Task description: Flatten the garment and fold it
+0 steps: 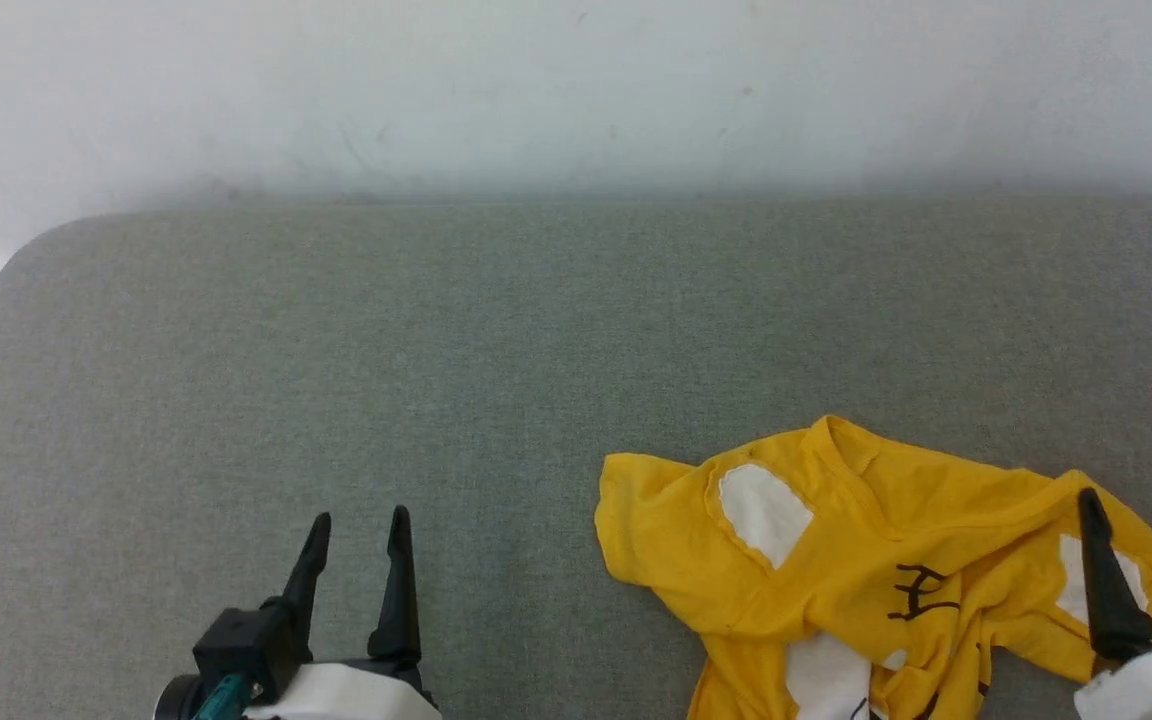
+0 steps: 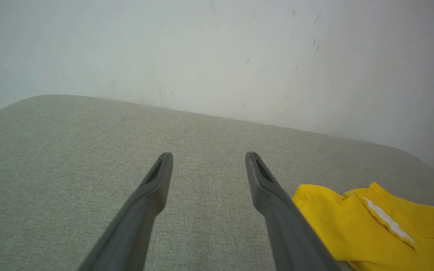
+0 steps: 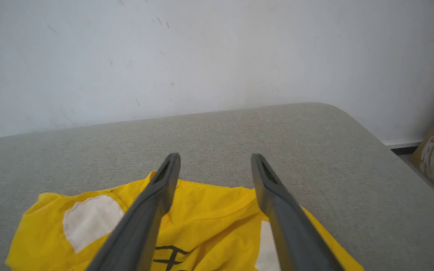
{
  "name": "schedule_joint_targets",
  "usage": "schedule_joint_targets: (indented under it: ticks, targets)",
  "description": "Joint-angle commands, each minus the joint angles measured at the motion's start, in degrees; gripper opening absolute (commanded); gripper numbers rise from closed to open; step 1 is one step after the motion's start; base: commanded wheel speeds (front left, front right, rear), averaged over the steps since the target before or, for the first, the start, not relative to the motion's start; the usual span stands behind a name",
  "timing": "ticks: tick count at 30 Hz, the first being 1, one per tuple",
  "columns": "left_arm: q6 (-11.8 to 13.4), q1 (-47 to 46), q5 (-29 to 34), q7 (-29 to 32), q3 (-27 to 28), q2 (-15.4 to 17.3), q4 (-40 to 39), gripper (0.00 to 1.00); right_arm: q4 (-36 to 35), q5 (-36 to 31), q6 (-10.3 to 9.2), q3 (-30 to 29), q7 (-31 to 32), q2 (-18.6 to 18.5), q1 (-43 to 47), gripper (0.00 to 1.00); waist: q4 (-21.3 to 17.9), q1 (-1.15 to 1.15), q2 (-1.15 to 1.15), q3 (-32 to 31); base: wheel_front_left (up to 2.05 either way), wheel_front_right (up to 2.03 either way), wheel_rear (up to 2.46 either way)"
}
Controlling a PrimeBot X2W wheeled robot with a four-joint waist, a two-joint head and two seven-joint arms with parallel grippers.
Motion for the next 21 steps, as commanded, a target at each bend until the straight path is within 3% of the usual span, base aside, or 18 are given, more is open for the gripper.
schedule_joint_targets:
  ticks: [1, 6, 10, 16, 21]
  targets:
    - [0.32, 1.16, 0.14, -0.54, 0.24, 0.34, -0.50, 1.00, 0.36, -0.51, -0.04, -1.68, -1.61, 0.55, 1.67, 1.00, -0.94, 0.00, 0.00, 0.51, 0.00, 0.00, 0.00]
    - [0.73, 1.82, -0.08, -0.88, 0.93, 0.28, -1.91, 1.00, 2.50, 2.66, -0.04, -3.77, -4.45, 0.83, 4.50, 1.00, -3.25, 0.00, 0.00, 1.70, 0.00, 0.00, 0.00]
    - [-0.40, -2.10, 1.59, 0.54, -0.60, 1.32, -3.24, 1.00, 3.33, 3.36, -0.04, -4.29, -5.91, 0.85, 3.23, 1.00, -4.53, 0.00, 0.00, 2.99, 0.00, 0.00, 0.00]
    - [-5.21, -16.20, 5.78, 9.80, -6.42, 3.22, -3.27, 1.00, 3.50, 3.45, -0.04, -4.74, -6.58, 0.85, -0.56, 1.00, -5.23, 0.00, 0.00, 6.66, 0.00, 0.00, 0.00]
    - [-11.25, -29.98, 8.66, 21.32, -13.85, 1.55, -0.09, 1.00, 3.54, 3.95, -0.04, -5.17, -6.63, 0.86, -3.31, 1.00, -5.80, 0.00, 0.00, 11.40, 0.00, 0.00, 0.00]
